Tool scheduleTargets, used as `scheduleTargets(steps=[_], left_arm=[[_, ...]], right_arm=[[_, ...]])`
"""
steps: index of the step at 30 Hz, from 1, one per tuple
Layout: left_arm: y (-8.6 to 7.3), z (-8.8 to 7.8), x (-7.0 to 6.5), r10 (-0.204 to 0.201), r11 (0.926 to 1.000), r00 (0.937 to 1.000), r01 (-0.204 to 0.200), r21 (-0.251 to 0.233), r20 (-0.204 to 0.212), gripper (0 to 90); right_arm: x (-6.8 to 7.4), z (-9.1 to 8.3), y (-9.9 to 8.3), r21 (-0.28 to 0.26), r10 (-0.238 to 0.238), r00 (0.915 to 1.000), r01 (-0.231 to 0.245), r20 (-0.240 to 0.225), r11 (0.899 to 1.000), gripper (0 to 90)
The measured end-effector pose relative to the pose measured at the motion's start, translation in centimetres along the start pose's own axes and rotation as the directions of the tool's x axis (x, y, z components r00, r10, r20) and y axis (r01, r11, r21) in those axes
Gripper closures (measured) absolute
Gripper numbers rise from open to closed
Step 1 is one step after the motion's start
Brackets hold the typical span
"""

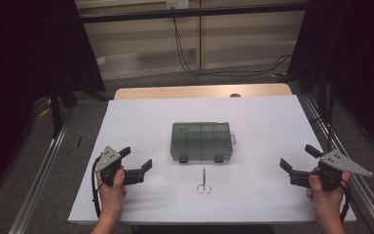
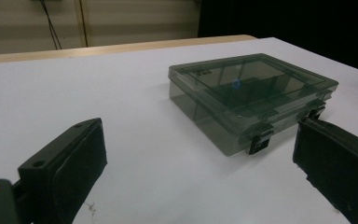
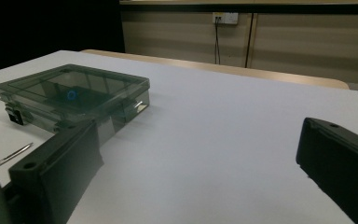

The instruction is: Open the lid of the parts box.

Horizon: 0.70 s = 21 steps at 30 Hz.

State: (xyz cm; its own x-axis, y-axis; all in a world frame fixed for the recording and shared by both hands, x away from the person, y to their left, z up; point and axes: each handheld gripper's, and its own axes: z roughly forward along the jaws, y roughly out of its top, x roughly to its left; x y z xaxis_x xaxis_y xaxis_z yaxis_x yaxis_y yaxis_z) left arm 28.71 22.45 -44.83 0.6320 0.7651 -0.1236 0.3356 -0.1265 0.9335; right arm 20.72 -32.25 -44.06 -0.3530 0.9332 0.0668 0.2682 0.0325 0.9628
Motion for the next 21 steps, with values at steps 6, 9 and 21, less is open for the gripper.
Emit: scheduleTargets(steps=[6, 9, 21], left_arm=[[0.6, 0.9, -0.5, 0.001, 1.0000, 0.9998, -0.001, -0.004, 0.020, 2.6], [1.0, 1.5, -0.6, 0.011, 0.9999, 0.9997, -0.011, 0.007, 0.024, 2.6], [2.3, 3.4, -1.5, -0.006, 0.9999, 0.9971, 0.006, -0.009, 0.076, 2.8]], right_arm=[[0.6, 1.2, 1.0, -0.005, -0.011, 0.9995, 0.011, -0.030, 1.000, 0.2], [1.0, 1.8, 1.6, -0.014, -0.007, 0.9988, 0.006, -0.049, 1.000, 2.8], [2.4, 3.7, 2.8, -0.030, 0.000, 0.9945, -0.003, -0.105, 1.000, 9.9]])
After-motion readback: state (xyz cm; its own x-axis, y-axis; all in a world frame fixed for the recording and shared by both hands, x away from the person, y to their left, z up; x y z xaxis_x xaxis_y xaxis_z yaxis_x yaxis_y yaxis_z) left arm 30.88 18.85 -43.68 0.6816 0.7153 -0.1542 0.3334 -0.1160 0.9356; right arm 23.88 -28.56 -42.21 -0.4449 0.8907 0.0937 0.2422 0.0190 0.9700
